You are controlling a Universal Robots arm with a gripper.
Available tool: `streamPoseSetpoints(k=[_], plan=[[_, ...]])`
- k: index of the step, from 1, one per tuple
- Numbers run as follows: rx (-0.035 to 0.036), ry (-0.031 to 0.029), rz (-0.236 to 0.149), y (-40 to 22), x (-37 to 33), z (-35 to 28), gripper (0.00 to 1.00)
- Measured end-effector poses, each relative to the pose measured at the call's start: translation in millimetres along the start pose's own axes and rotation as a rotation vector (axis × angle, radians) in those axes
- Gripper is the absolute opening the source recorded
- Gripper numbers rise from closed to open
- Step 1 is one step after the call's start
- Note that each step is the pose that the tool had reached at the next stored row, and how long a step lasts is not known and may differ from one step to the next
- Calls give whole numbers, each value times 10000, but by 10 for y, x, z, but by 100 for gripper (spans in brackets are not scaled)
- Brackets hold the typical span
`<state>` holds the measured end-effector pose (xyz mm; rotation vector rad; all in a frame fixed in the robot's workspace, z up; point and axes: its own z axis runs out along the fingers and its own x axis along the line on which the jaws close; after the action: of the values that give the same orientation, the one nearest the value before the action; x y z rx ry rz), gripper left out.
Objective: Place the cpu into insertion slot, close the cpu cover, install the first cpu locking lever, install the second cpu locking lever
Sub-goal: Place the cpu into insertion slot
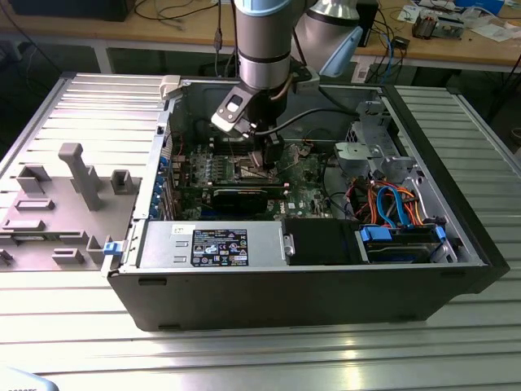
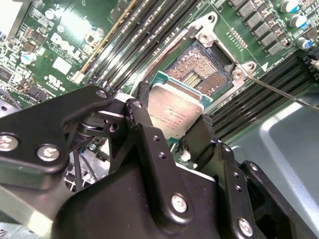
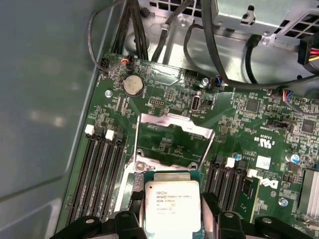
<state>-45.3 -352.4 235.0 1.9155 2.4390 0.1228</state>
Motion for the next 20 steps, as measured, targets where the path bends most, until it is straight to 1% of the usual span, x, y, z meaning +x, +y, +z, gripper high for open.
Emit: streamPoseSetpoints(k=[6, 20], plan=[[-4, -11, 144, -1, 39, 5, 55], [-10, -46, 531, -2, 41, 13, 55]])
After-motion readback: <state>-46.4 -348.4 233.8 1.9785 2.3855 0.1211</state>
